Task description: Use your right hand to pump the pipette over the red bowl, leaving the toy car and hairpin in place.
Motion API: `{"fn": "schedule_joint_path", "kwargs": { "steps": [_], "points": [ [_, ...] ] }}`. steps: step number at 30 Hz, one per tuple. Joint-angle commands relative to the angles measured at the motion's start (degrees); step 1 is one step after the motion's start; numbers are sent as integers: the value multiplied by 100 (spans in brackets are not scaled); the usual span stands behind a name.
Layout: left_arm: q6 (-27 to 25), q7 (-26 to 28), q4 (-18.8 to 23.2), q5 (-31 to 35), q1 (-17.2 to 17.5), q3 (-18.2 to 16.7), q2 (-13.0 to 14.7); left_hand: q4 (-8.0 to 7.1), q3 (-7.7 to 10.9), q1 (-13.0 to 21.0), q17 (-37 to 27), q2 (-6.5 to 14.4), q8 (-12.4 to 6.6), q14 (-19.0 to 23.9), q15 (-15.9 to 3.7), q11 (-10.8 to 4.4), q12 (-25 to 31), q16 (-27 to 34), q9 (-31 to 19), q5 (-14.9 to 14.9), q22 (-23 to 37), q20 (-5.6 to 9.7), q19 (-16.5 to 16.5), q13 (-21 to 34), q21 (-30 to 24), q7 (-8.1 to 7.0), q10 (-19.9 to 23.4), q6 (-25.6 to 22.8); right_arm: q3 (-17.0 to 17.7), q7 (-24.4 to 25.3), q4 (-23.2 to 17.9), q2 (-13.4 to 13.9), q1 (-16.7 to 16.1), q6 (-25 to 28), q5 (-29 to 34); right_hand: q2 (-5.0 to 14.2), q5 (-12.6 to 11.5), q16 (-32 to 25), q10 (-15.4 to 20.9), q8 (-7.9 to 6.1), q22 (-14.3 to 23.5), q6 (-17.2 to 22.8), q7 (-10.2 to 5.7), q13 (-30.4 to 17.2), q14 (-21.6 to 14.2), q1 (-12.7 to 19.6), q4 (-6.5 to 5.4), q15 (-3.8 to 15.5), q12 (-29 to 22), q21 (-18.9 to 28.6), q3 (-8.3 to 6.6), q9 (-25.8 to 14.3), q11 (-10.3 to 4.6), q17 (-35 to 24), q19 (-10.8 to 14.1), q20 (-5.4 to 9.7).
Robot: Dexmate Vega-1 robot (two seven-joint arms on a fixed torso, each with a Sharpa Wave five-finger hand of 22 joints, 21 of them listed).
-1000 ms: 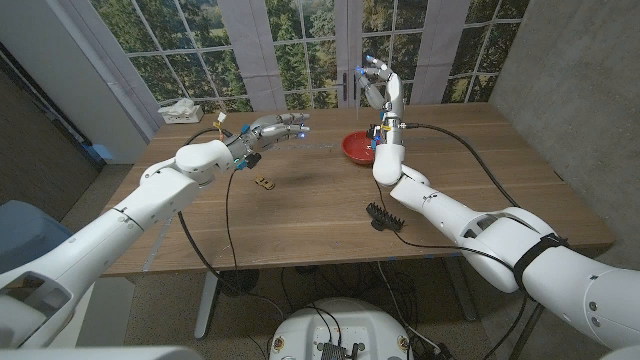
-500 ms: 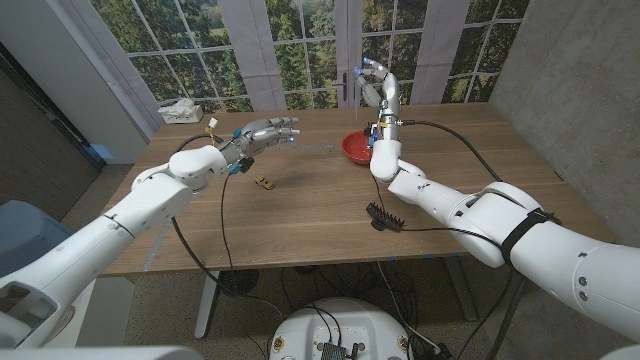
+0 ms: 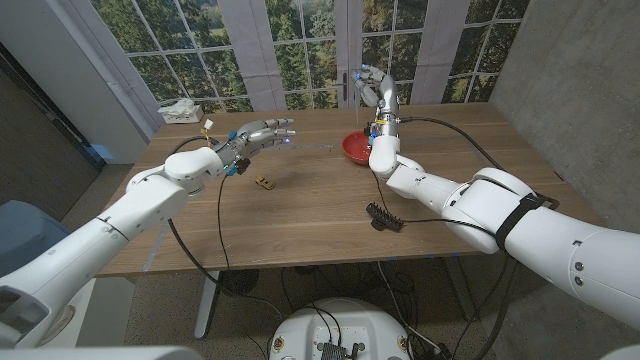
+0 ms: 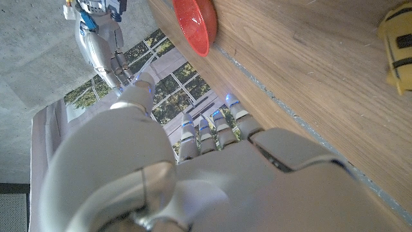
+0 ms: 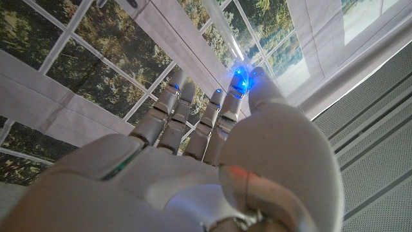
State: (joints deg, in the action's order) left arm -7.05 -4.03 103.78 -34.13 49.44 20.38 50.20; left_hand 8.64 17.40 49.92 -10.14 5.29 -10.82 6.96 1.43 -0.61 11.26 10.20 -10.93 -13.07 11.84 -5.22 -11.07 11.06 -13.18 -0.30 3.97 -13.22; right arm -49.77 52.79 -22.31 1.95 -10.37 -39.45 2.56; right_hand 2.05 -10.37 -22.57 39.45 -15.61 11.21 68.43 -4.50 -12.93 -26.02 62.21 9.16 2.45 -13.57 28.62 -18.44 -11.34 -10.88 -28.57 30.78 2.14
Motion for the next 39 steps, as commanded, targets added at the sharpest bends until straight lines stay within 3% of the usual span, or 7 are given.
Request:
{"fn": "schedule_joint_path", "kwargs": {
  "steps": [1, 12, 23, 31, 39],
  "points": [
    [-18, -38, -23, -12, -41, 15, 5, 18, 15, -66, -15, -13, -22, -21, -7, 1, 29, 43, 3, 11, 33, -14, 19, 14, -26, -2, -7, -67, -338, -14, 111, 4, 136, 355, -381, 45, 1, -20, 60, 10, 15, 20, 43, -12, -63, 25, 2, 970, -17, 28, -32, -18, -2, -13, 34, 30],
    [-44, -55, 17, -9, -56, 11, 41, 16, 12, -87, -16, -10, -23, -34, -4, 7, 30, 40, 5, 14, 33, -10, 24, 13, -28, -5, -13, -75, -546, 238, 125, -26, 172, 599, -454, 51, 8, -23, 55, 19, 16, 6, 52, -13, -67, 15, -6, 960, -5, 37, -25, -21, 0, -22, 20, 40],
    [-61, -128, -31, 9, -148, 51, 34, 20, 14, -101, -16, -3, -22, -37, -2, 19, 31, 42, 7, 17, 33, -12, 27, 13, -33, -9, -22, -79, -581, 29, 139, -50, 143, 493, -665, 80, 9, -11, 91, 19, 17, 17, 95, -21, -56, 51, 8, 976, -10, 47, -43, -25, 28, -26, -9, 39],
    [-57, -162, -92, 16, -207, 72, 7, 19, 11, -120, -16, 2, -20, -39, -9, 18, 34, 43, 8, 21, 34, -10, 29, 12, -36, -7, -23, -80, -744, 134, 143, -51, 170, 642, -600, 146, -31, 56, 136, 4, 16, 25, 332, -66, -75, 195, 68, 1019, -29, 56, -159, -40, 67, 19, -77, 48],
    [-73, -192, -146, 46, -285, 106, -15, 19, 12, -134, -16, 9, -17, -41, -2, 12, 36, 45, 9, 24, 34, -8, 29, 12, -40, -10, -23, -77, -903, 282, 146, -52, 195, 764, -551, 196, -93, -9, 173, -2, 33, -79, 582, -123, -24, 380, 90, 1021, -47, 52, -164, -104, 191, -86, -240, 107]
  ]
}}
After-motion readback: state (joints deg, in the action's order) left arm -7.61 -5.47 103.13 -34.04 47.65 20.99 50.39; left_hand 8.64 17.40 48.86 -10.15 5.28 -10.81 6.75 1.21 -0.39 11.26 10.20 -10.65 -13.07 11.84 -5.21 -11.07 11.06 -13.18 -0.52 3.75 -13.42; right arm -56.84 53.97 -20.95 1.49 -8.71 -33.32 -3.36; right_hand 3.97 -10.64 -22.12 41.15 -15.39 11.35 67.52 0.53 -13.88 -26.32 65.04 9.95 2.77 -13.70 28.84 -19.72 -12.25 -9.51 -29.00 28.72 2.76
